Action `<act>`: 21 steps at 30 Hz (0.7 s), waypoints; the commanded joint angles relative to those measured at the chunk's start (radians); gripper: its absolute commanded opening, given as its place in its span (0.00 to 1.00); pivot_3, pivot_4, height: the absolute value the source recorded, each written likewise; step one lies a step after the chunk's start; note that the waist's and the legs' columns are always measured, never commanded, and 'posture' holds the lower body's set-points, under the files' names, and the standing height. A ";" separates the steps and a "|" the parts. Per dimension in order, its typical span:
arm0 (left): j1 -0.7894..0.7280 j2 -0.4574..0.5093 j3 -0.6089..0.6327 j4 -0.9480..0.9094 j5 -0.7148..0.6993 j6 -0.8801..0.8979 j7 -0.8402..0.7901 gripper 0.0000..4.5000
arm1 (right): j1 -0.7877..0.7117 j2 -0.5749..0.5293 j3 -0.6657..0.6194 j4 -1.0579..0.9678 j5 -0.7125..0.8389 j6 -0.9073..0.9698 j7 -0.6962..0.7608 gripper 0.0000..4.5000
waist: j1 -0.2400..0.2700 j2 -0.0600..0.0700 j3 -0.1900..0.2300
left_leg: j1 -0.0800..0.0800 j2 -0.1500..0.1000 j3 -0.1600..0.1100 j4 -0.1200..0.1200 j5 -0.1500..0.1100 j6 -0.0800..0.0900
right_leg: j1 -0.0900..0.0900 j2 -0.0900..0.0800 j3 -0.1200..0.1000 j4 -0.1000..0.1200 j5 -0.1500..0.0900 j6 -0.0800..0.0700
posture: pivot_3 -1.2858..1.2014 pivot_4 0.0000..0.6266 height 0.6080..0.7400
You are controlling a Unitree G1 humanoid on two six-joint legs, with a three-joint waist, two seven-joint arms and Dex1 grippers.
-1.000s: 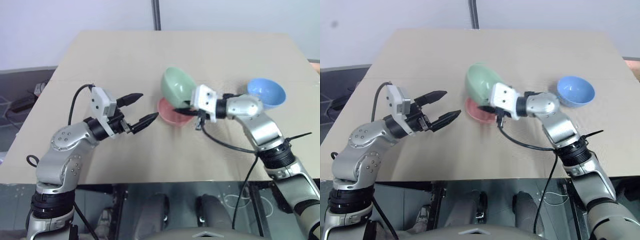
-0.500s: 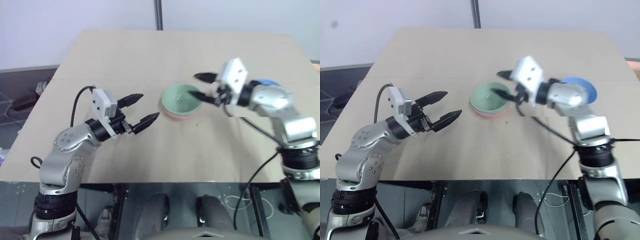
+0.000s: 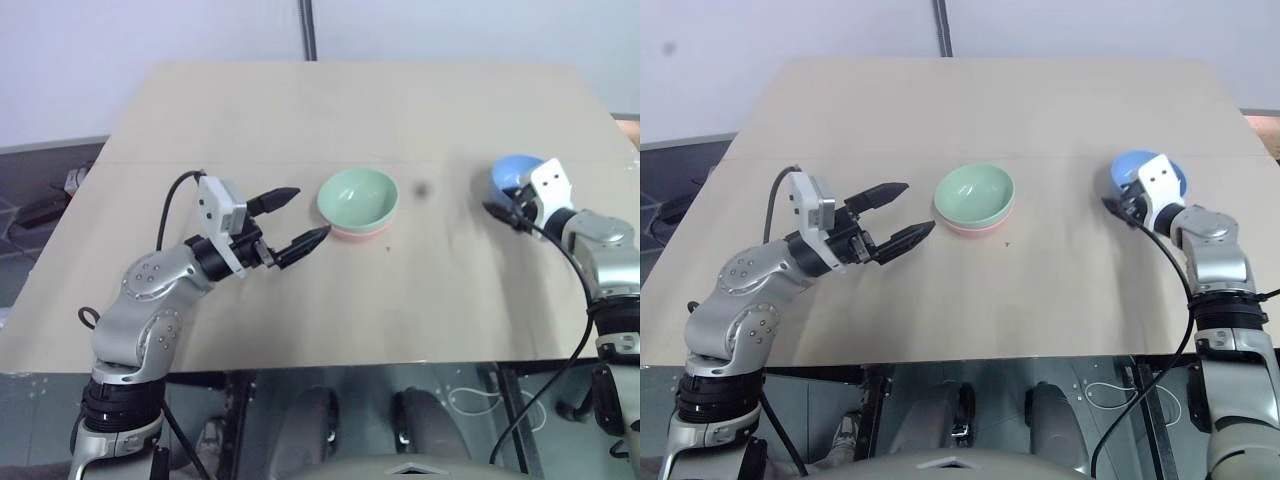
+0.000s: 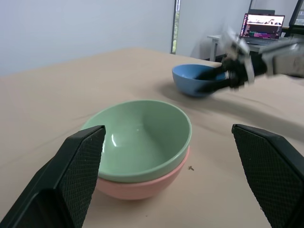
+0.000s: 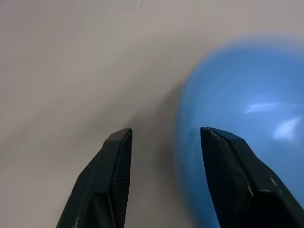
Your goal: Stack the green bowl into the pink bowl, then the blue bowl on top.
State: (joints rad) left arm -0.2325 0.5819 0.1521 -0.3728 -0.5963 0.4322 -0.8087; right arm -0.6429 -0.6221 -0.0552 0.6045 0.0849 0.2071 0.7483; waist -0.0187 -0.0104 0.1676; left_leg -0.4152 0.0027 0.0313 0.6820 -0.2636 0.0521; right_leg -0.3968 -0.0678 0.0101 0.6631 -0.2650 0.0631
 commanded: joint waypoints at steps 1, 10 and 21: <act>-0.006 0.015 0.034 -0.021 -0.025 -0.003 -0.001 1.00 | -0.079 -0.016 -0.022 0.062 0.001 -0.060 -0.003 0.56 | 0.001 0.000 0.000 | 0.000 0.000 0.000 0.000 0.000 0.000 | 0.000 0.000 0.000 0.000 0.000 0.000 | 0.52 0.24 1.00; 0.024 0.009 0.026 -0.056 -0.012 -0.005 0.033 1.00 | -0.081 -0.039 -0.001 0.064 -0.049 -0.165 -0.062 0.00 | 0.005 0.000 0.000 | 0.000 0.000 -0.001 0.000 0.000 0.000 | 0.000 -0.001 0.000 0.000 0.000 0.000 | 0.52 0.24 1.00; 0.017 0.006 0.047 -0.020 0.010 -0.026 0.082 1.00 | -0.009 0.115 0.104 -0.673 0.201 0.111 0.087 0.00 | -0.006 0.000 0.000 | 0.000 0.003 -0.001 -0.001 0.000 0.000 | -0.002 -0.002 0.002 0.001 0.000 0.000 | 0.52 0.24 1.00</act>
State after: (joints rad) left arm -0.2123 0.5807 0.1682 -0.3799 -0.5894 0.4277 -0.7335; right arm -0.6364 -0.5212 0.0305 0.0410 0.2373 0.2674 0.8279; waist -0.0243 -0.0102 0.1676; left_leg -0.4155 0.0053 0.0296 0.6811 -0.2637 0.0521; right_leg -0.3988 -0.0699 0.0114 0.6645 -0.2650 0.0630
